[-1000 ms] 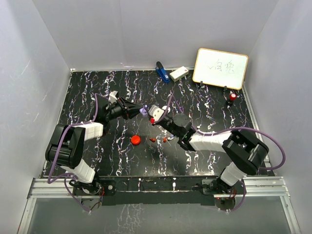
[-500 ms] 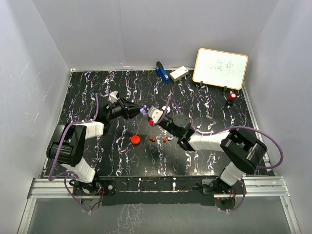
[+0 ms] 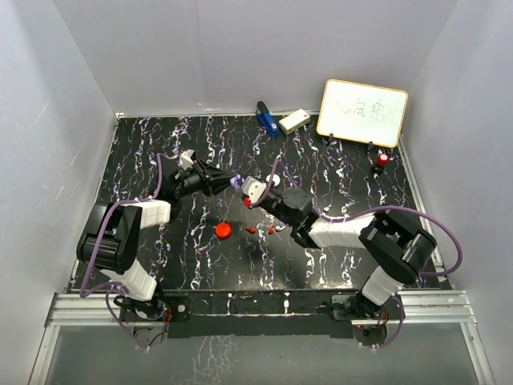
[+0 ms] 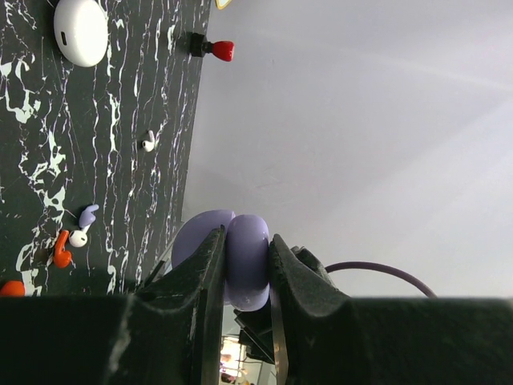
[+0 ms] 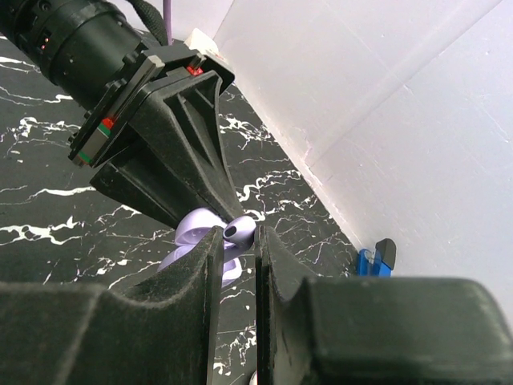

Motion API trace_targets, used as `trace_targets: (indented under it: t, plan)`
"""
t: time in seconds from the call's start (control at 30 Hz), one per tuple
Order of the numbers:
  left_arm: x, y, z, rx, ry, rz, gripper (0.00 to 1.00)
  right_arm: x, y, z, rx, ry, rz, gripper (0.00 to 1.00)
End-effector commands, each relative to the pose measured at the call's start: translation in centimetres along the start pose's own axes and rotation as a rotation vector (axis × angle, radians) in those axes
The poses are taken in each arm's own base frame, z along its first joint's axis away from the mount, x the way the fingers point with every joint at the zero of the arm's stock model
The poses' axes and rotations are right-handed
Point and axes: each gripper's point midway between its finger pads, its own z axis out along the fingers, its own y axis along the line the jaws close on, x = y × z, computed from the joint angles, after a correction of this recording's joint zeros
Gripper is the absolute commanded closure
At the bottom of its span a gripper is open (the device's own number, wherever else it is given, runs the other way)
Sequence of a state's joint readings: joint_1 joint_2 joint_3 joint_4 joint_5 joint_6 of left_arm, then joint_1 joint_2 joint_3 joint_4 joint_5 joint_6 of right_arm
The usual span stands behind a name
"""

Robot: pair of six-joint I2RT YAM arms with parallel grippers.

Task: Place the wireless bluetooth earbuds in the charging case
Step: Place the earbud in the charging case.

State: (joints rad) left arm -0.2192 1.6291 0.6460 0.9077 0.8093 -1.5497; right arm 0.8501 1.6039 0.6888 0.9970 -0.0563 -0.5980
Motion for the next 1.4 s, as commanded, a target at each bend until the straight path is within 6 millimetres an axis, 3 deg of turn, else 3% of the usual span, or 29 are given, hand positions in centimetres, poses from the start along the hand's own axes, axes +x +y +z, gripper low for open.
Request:
trace_targets:
  t: [0.0,1.37]
  plan:
    - [0.6,-1.8,0.0,0.038,0.033,0.015,1.0,-1.6,-1.0,0.6,0.029,-0.058,-0.013,1.0]
    - [0.7,-2.7,-0.3,0.064,0.022,0.014,1.0,-0.1,-0.3,0.4,0.02,-0.014,-0.004,1.0]
